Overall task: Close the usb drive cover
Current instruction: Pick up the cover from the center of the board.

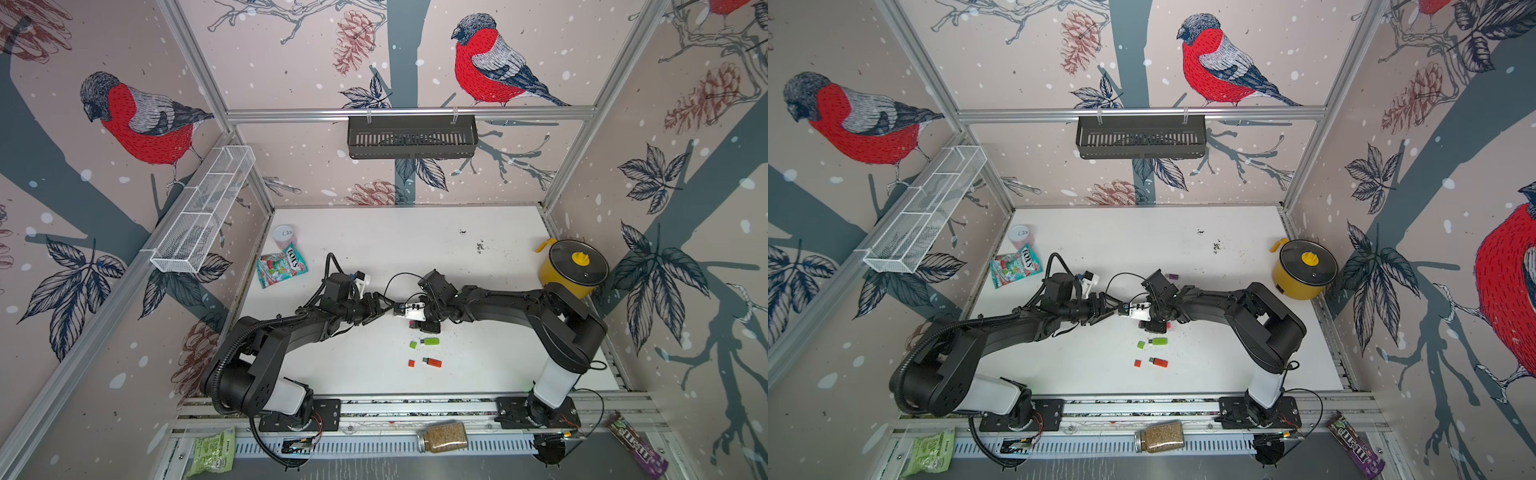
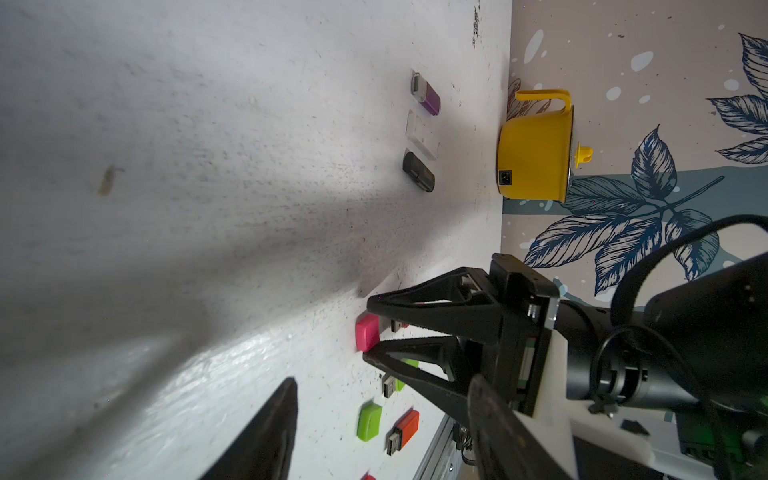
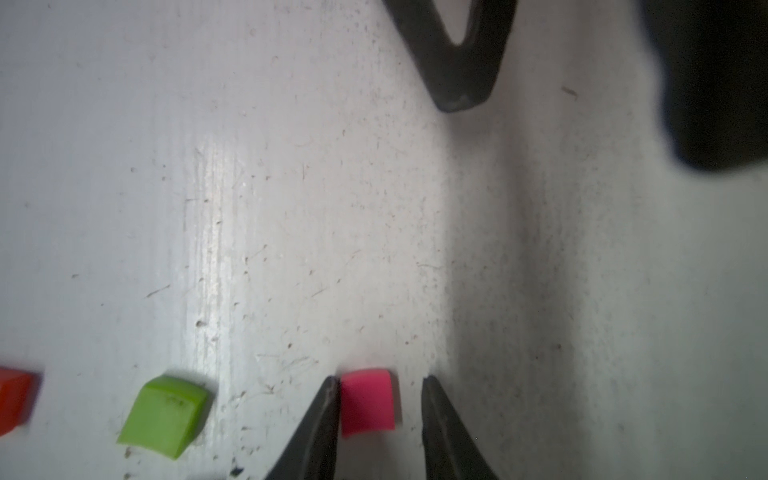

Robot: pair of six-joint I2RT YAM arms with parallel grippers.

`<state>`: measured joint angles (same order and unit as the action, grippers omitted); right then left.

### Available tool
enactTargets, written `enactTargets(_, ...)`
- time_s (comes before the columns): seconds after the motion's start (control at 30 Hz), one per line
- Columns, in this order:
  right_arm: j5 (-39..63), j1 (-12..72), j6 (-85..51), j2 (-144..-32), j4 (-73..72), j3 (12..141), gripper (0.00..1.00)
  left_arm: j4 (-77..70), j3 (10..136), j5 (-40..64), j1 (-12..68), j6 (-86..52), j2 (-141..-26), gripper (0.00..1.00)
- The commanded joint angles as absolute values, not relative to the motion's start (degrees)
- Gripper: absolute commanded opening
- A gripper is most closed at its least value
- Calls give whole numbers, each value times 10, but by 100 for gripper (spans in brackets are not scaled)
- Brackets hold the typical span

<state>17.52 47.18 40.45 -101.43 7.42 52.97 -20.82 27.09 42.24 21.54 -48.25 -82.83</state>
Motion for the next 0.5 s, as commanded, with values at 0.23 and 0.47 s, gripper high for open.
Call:
enactTargets(0.23,172,460,418,-1023,145,547,37,-236,271,433,214,-492,-829,64)
enactTargets(0.47,179,455,426,-1030,180,563,37,-259,263,439,215,-499,-832,65)
